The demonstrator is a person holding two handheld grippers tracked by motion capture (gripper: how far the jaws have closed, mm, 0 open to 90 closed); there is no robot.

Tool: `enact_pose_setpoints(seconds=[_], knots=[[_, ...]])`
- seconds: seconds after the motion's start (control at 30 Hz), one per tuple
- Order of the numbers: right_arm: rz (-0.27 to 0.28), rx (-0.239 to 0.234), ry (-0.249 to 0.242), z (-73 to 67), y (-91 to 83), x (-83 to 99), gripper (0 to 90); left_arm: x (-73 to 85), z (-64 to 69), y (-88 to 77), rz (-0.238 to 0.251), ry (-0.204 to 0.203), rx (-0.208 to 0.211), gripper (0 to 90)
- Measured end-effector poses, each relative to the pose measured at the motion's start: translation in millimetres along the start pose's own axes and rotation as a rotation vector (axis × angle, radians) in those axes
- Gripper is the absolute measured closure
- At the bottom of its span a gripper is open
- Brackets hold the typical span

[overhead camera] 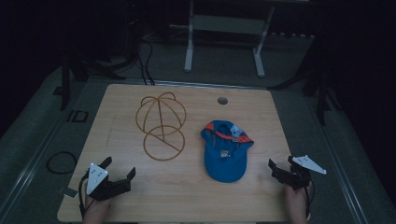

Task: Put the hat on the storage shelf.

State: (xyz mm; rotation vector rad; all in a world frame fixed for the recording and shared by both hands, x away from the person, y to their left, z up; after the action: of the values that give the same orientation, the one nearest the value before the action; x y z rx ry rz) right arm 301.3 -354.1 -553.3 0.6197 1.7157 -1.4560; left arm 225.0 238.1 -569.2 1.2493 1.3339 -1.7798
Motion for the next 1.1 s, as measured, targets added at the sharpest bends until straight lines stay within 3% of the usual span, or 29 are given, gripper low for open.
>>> enact_pose_setpoints(seconds=[0.17, 0.33, 0.43, 0.5, 0.67, 0.87, 1.1], knots=[[-0.037, -0.054, -0.016, -5.6, 1.2, -16.2, 13.6, -0.9, 2.4, -0.7, -0.009, -0.014, 0.024, 2.8], [-0.031, -0.082, -0.042, -13.8, 2.7, -35.1, 13.6, -4.5, 6.6, -4.2, -0.013, -0.001, 0.019, 2.8], [-0.029, -0.109, -0.032, -17.0, 4.6, -45.3, 13.5, -4.6, 8.5, -4.8, -0.024, -0.008, 0.057, 2.8], [-0.03, -0.121, -0.029, -18.4, 5.7, -49.0, 13.5, -4.6, 9.0, -4.5, -0.03, -0.007, 0.051, 2.8], [-0.013, -0.108, -0.043, -29.2, 9.5, -65.6, 13.4, -4.1, 9.4, -3.6, -0.068, 0.03, 0.059, 2.7], [-0.043, -0.212, -0.065, -43.8, 22.8, -83.5, 13.2, -3.2, 14.2, -1.6, -0.094, 0.07, 0.09, 2.8], [-0.083, -0.246, -0.12, -60.8, 45.7, -91.6, 16.5, -3.5, 18.2, -2.0, -0.089, 0.091, 0.102, 2.8]])
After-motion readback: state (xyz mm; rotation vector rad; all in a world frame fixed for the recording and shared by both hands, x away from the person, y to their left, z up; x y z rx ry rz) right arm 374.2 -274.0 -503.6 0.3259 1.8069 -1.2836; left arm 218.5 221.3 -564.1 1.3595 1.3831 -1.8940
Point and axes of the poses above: each handheld gripper's, and its own axes: y roughly forward along the jaws, x roughly out of its underside, z roughly to its right, the point moved 1 cm from there along y, roughly forward along the jaws, and after that the axes turned 7 degrees about -z, right-handed, at the moved point
